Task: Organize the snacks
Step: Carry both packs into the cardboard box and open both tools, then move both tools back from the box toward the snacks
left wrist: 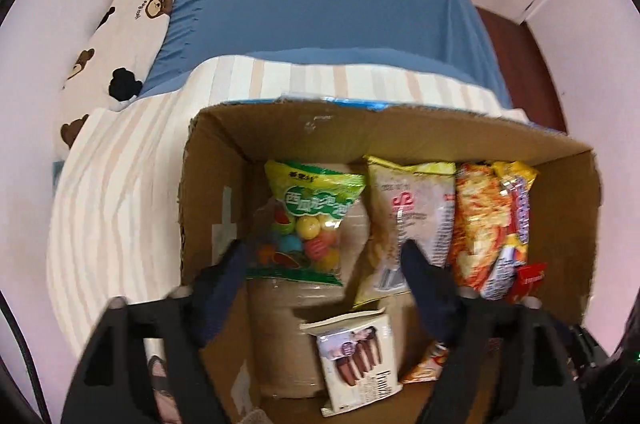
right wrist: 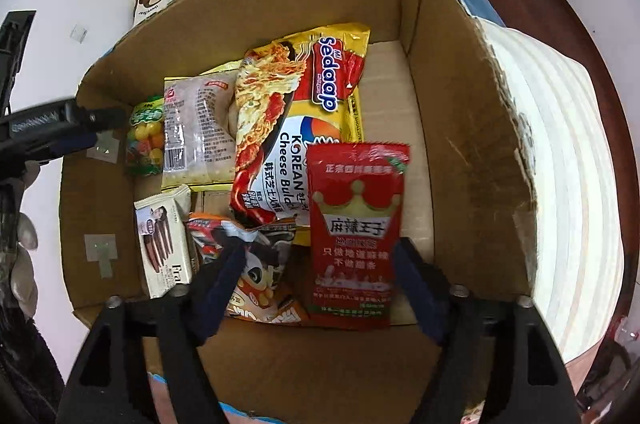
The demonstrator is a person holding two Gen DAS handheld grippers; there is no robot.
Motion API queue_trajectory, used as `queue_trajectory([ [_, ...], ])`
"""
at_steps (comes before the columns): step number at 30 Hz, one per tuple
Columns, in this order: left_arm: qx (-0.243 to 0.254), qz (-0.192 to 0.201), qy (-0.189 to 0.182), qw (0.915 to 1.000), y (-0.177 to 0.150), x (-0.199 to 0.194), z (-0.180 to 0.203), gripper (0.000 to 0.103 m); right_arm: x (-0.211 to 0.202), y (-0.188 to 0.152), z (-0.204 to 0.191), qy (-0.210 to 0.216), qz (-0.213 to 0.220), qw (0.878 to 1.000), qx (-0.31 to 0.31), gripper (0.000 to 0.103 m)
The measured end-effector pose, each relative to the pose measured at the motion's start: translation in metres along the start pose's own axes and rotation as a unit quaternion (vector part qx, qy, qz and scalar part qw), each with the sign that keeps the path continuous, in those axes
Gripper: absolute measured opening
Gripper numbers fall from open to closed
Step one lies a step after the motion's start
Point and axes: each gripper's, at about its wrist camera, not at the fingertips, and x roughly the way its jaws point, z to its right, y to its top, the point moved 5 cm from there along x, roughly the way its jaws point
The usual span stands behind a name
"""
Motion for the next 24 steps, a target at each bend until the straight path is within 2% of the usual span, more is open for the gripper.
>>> queue_trajectory([
  [3,-0.007,0.023,-0.014,0.9996,-0.002,-0.016,0.002,0.084,-0.007,0.0,-0.008,-0.005,0.01,1.0,-0.009,0.094],
  [8,-0.003,0.067,-0.023,0.9975,-0.012,-0.046,0.007,0.087,-0.028,-0.001,-0.013,-0.017,0.04,0.999,-0.027,0.095],
  [11,-0.002,0.075,-0.044,0.9962,-0.028,-0.06,0.011,0.089,-0.043,-0.004,-0.013,-0.027,0.065,0.997,-0.035,0.098],
  [12,-0.003,0.08,-0.045,0.9957,-0.034,-0.064,0.011,0.093,-0.049,-0.005,-0.011,-0.029,0.074,0.996,-0.036,0.098],
  [13,-0.002,0.089,-0.045,0.995,-0.04,-0.07,0.012,0.098,-0.055,-0.008,-0.012,-0.03,0.085,0.995,-0.037,0.098],
  [18,0.006,0.138,-0.038,0.9897,-0.077,-0.1,0.015,0.099,-0.083,-0.022,-0.009,-0.03,0.122,0.991,-0.039,0.098],
  [24,0.036,0.206,-0.009,0.9778,-0.127,-0.148,0.024,0.099,-0.123,-0.048,-0.014,-0.033,0.179,0.981,-0.063,0.098],
])
